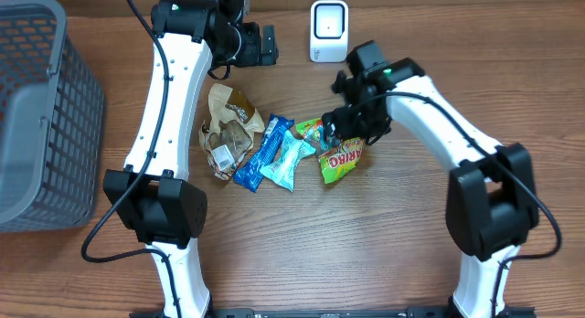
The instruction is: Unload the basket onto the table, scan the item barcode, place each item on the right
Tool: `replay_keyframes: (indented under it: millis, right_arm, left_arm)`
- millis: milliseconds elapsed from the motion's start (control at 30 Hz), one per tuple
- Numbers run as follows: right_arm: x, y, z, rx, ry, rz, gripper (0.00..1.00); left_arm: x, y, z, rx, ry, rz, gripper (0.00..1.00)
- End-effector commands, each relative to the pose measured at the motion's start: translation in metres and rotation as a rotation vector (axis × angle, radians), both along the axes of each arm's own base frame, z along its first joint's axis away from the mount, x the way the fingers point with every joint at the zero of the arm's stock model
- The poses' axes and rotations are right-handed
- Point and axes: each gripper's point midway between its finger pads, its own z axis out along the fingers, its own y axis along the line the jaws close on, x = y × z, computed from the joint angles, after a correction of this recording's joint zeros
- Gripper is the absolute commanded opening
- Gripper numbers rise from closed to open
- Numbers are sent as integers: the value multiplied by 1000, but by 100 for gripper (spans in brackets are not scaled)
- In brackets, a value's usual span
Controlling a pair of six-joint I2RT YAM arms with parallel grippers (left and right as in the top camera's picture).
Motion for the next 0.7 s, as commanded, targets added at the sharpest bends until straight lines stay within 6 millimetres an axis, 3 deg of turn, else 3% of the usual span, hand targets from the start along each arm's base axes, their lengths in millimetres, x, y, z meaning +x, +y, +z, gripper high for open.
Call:
replay_keyframes:
  millis: [0,67,133,333,400,433,667]
  right_arm:
    - [-10,10,-21,-9,40,60,87]
    - [-11,8,-31,-44,51,63,75]
    - [-10,3,-36,-76,48,60,55]
    - [7,-8,-39,-151,-29,39,20]
    - [12,-8,-39,-153,-50,37,26]
    - [13,-7,-39,-149,-55,37,44]
    - [16,0,-19,-159,-69,48,86]
  left_arm:
    - [1,-2,-5,16,1,-24,100]
    - [1,-2,-5,16,1,-24,100]
    - [1,-2,-5,16,1,-24,100]
    - [1,-2,-5,16,1,-24,100]
    - [1,-2,-5,16,1,-24,100]
    - [1,-2,-5,16,1,-24,100]
    - [1,-2,-5,16,1,-24,100]
